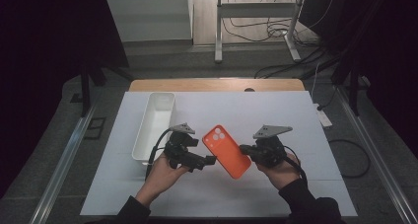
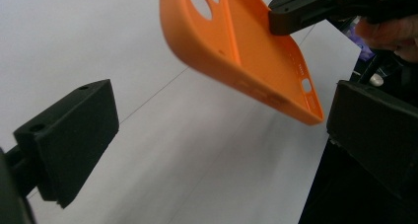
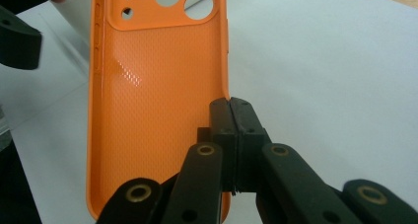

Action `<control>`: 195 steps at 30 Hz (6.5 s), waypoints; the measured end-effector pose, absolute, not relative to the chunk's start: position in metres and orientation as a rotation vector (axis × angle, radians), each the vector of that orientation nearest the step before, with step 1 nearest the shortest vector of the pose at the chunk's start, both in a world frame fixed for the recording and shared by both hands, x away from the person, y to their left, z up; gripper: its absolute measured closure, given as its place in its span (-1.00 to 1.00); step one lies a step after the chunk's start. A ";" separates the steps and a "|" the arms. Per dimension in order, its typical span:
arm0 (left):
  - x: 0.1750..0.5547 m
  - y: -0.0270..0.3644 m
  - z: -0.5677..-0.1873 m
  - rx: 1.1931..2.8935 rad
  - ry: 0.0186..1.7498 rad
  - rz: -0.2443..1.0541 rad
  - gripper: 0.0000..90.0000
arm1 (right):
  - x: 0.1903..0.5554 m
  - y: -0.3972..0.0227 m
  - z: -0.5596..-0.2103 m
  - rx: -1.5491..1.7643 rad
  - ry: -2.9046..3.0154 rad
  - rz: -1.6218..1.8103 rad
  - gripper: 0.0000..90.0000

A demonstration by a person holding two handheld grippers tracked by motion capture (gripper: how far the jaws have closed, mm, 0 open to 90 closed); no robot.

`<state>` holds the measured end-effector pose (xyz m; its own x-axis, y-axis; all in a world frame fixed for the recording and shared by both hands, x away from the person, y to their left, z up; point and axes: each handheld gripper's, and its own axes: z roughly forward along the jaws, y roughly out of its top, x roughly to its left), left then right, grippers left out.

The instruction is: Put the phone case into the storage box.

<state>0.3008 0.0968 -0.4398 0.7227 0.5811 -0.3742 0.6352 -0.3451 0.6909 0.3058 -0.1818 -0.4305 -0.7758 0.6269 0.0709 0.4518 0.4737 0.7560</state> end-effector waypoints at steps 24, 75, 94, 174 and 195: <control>0.308 0.083 -0.443 2.001 0.912 -0.173 -0.43 | 0.293 -0.166 -0.428 0.869 2.517 1.241 0.97; 0.310 0.104 -0.449 1.929 0.917 -0.348 0.87 | 0.306 -0.175 -0.443 0.907 2.589 1.243 -1.00; 0.306 0.098 -0.448 1.941 0.756 -0.382 0.88 | 0.297 -0.160 -0.450 0.808 2.744 1.272 -1.00; 0.289 0.096 -0.418 2.192 0.766 0.093 -0.18 | 0.290 -0.161 -0.433 0.719 2.698 1.257 0.87; 0.297 0.107 -0.422 2.119 0.801 -0.106 0.97 | 0.284 -0.150 -0.436 0.651 2.725 1.182 0.87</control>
